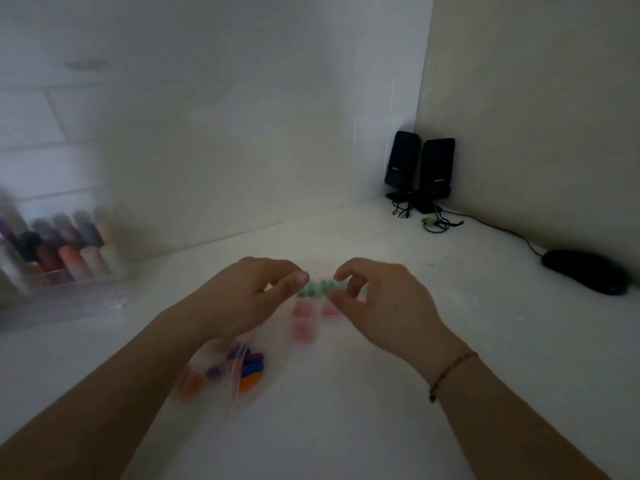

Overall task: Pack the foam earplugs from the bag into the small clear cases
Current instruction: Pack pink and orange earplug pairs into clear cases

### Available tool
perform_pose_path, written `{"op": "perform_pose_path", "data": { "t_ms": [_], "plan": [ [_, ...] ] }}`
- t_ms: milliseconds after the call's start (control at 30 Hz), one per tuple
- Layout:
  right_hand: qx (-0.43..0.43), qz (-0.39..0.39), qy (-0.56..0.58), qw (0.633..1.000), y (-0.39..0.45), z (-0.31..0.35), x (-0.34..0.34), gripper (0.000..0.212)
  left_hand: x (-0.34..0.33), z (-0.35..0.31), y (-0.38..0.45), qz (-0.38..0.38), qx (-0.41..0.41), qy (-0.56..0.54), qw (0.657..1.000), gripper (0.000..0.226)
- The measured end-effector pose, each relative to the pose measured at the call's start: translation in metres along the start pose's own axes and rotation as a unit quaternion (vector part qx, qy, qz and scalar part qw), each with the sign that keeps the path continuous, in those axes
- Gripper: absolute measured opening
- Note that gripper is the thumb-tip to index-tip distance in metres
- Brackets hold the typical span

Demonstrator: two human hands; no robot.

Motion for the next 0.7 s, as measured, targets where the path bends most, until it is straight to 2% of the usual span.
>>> {"op": "perform_pose_path", "data": {
  "t_ms": [133,200,267,400,467,700],
  "plan": [
    [-0.11,-0.147,0.025,0.983,0.012,-0.042,0.049,0.004,-0.004,-0.048,0.037,0.008,-0.025,0.059,0.998,0.049],
    [-0.172,-0.228,0.068,0.956,0.016,-0.071,0.068,0.005,-0.017,-0.077,0.064,0.046,-0.06,0.1,0.992,0.045],
    [-0.228,-0.276,0.123,0.926,0.016,-0.098,0.081,0.006,-0.036,-0.099,0.093,0.082,-0.079,0.129,0.985,0.047],
    [-0.312,-0.342,0.21,0.861,0.011,-0.144,0.089,0.01,-0.073,-0.119,0.141,0.115,-0.071,0.165,0.977,0.054],
    [-0.321,-0.36,0.233,0.845,0.01,-0.152,0.087,0.009,-0.083,-0.122,0.154,0.112,-0.067,0.167,0.977,0.055],
    [-0.328,-0.367,0.204,0.846,0.012,-0.155,0.085,0.008,-0.112,-0.127,0.182,0.085,-0.065,0.147,0.983,0.045]
  ]
}}
Point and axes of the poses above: each hand's wrist, its own y-axis towards the middle knuckle, its own x-axis out of the back of the hand, z = x × y, the point moved 2 cm from there along y, towards the middle knuckle
